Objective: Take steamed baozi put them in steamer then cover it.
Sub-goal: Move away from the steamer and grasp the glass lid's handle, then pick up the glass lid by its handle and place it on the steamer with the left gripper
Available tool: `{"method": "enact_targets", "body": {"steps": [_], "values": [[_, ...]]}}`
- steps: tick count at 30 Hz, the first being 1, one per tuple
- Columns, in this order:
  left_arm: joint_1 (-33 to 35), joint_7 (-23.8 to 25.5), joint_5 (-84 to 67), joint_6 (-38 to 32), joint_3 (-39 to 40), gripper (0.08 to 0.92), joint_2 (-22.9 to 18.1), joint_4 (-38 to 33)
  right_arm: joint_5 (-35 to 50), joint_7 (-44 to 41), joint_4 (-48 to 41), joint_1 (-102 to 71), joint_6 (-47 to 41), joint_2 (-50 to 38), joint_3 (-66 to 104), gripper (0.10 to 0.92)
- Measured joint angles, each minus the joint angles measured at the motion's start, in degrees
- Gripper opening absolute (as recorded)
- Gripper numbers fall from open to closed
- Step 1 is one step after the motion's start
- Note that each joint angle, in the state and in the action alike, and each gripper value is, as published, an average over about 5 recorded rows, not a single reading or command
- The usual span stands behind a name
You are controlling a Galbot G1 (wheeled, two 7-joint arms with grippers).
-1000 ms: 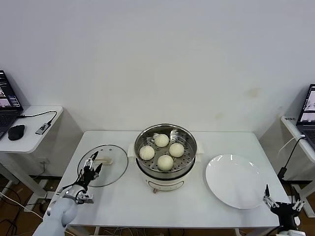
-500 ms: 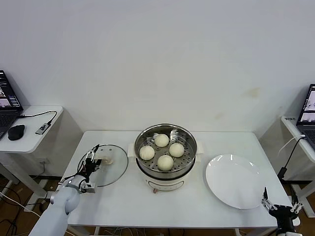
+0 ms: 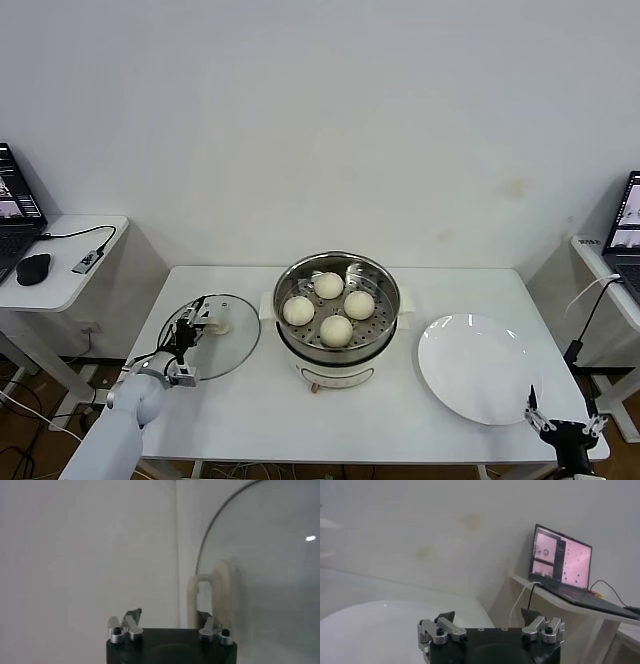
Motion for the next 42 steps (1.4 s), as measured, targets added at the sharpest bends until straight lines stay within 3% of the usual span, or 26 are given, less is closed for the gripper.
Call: {"method": "enact_targets", "body": {"steps": [14,21,35,42], "values": [[1.84,-2.61,-0.18,-0.84,-1.86,0.157,-0.29,-0.94,-0.4,-0.07,0.62,-0.9,0.71,-0.41,-1.44,0.823],[6.47,-2.56,-0.96,2.09,-4.45,0.146,0.8,-7.83,-0.76,-0.3,1.19,-1.55,1.26,-1.11,-2.82,0.823],[23.28,5.44,-5.93,14.24,-13.49,0.146,3.9,-35.5,-1.21,-0.76,1.7,-2.01,1.45,-3.27,-6.41,0.823],[26.84,9.34,-8.02,20.7,-13.75,0.146,5.99,-47.69,-2.12,-1.09,1.95,-2.21,1.67,-3.36,-8.27,0.823]]}}
